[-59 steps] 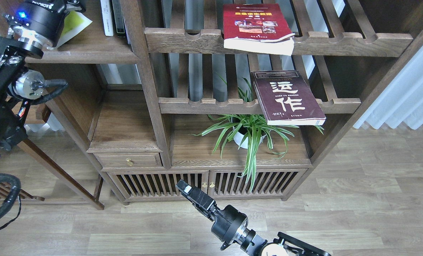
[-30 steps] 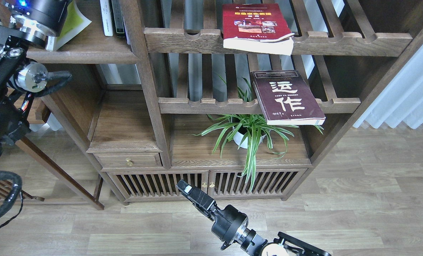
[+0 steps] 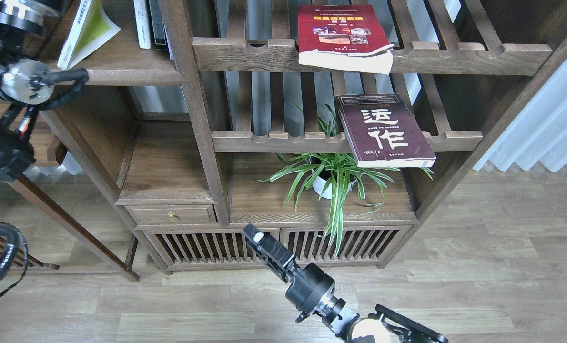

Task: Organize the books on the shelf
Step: 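Withdraw the left arm and reach the right gripper toward the dark red book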

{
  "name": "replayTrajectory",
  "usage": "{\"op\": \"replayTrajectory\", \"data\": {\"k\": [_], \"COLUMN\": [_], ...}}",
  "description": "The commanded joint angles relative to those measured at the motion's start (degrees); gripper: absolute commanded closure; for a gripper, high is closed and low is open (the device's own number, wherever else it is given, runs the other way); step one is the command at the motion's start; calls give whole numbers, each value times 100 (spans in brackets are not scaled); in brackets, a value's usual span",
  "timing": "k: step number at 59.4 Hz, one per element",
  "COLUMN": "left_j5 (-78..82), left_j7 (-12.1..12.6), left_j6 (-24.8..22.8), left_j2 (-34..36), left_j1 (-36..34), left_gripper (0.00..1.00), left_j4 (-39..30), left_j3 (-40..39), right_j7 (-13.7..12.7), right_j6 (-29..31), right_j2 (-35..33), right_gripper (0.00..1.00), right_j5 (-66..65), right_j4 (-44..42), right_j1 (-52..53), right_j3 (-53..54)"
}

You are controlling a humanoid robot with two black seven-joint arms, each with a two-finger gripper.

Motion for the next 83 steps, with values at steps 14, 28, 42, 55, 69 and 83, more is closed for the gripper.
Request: {"op": "replayTrajectory", "data": {"k": [14, 28, 42, 55, 69, 83], "left_j5": [-782, -1026, -2768, -2829, -2996, -2996], "left_j7": [0, 0, 83, 365, 734, 1411], "left_j6": [-148, -684, -1509, -1744, -1744, -1744], "left_j2": [23, -12, -135, -293, -654, -1163], "left_j1": [101, 223, 988, 1164, 1322, 1990], "left_gripper": [0, 0, 0, 1, 1, 2], "left_j4": [-656, -1025, -1808, -1817, -1869, -1922], "left_j3": [-357, -489, -463, -419, -331, 47], "right_j7": [-1, -1, 8, 8, 8, 8], "right_j6": [0, 0, 0, 0, 0, 0], "right_j2": [0, 0, 0, 0, 0, 0], "right_gripper": [25, 25, 24, 24, 24, 22], "right_j5": [186, 195, 247, 256, 256, 256], "right_j4": [-4, -30, -100, -197, -417, -505], "right_j1": [88, 115, 123, 132, 159, 238], "right_j3": [454, 647, 1218, 1421, 1500, 1658]}}
